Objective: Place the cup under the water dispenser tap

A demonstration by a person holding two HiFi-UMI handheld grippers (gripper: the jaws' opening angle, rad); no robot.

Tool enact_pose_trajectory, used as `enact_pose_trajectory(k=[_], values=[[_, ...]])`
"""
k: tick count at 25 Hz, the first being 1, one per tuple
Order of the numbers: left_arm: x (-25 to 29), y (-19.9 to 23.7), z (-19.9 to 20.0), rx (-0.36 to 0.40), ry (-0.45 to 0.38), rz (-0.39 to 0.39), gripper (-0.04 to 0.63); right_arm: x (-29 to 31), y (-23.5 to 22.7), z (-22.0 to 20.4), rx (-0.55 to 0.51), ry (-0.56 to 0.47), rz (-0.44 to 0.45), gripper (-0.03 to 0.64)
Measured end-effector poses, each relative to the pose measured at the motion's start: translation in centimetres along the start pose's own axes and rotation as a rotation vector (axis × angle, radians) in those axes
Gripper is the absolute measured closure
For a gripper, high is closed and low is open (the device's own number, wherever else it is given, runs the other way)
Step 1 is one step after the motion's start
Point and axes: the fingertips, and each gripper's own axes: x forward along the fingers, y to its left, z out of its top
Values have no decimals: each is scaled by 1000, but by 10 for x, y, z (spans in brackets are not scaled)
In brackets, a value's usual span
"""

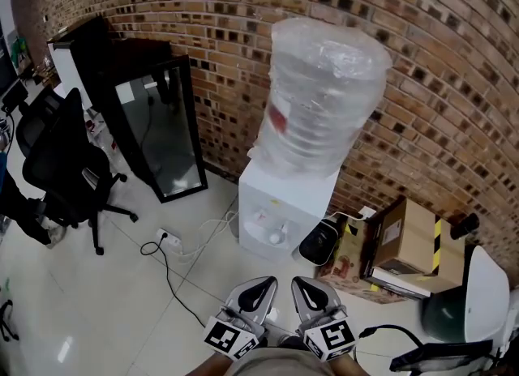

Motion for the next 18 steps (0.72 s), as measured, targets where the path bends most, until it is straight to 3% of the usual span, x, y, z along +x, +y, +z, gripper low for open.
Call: enact_pose_trajectory(k=[9,18], values=[[-23,-23,4,13,-14,40,609,-28,23,1,-24,-24,50,611],[-46,-110,-22,38,-2,26,609,-113,35,-39,10,-20,71,611]])
